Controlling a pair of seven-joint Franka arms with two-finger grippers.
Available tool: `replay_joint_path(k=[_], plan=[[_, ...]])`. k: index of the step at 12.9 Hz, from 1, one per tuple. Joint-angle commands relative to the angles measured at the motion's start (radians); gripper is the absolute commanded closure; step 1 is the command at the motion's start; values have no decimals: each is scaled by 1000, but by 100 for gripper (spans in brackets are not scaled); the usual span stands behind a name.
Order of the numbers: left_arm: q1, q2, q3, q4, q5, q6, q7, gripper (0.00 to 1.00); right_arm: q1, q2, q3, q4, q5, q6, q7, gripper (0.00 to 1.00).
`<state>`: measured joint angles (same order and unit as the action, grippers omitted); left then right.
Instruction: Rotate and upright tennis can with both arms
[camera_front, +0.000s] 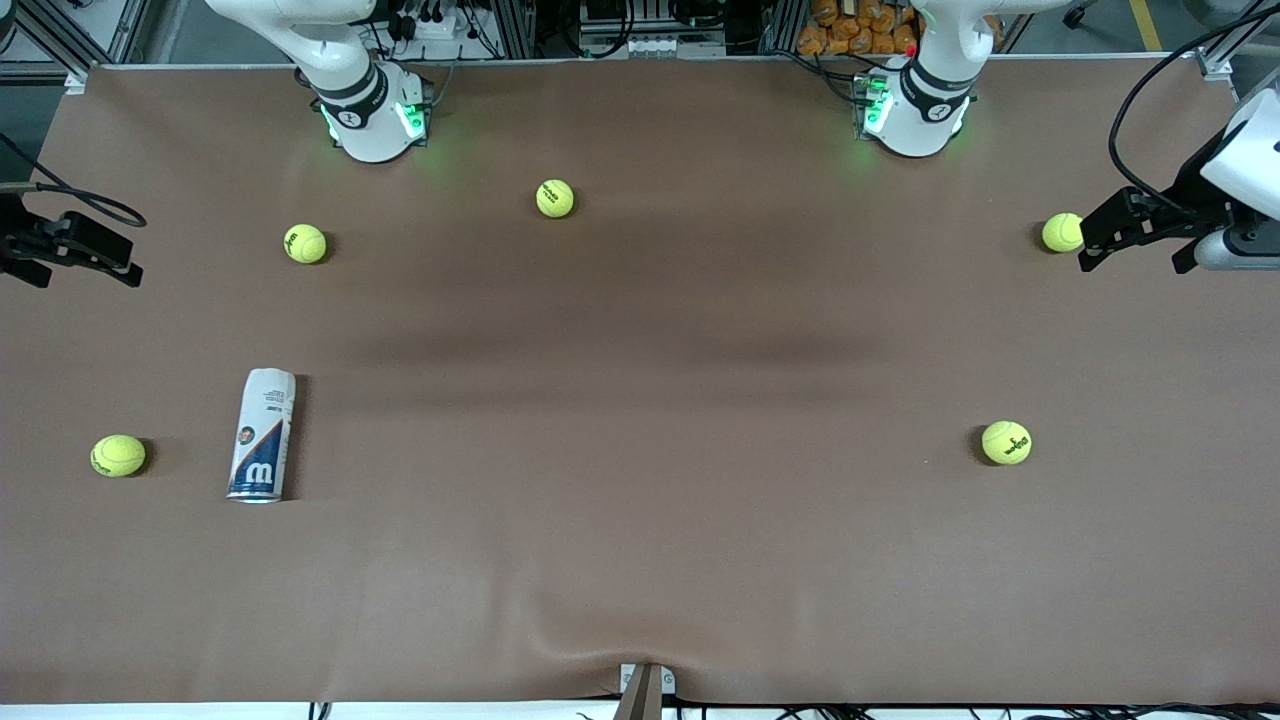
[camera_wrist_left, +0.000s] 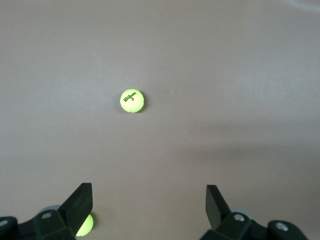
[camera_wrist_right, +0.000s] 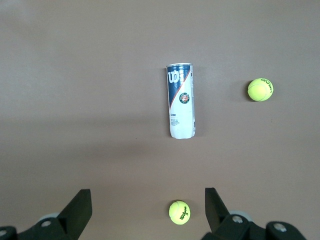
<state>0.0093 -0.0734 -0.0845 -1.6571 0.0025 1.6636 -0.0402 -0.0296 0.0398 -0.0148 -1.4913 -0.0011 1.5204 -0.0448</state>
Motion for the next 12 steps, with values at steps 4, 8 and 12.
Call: replay_joint_path(k=[4, 8, 12], plan=[[11, -3, -7, 8, -1, -22, -26, 0, 5, 14, 1, 26, -7, -6, -6, 0], [9, 0, -7, 10, 1, -22, -26, 0, 7, 25, 3, 25, -7, -3, -7, 0], [18, 1, -7, 11, -1, -22, -26, 0, 56, 75, 1, 26, -14, 43, -6, 0]])
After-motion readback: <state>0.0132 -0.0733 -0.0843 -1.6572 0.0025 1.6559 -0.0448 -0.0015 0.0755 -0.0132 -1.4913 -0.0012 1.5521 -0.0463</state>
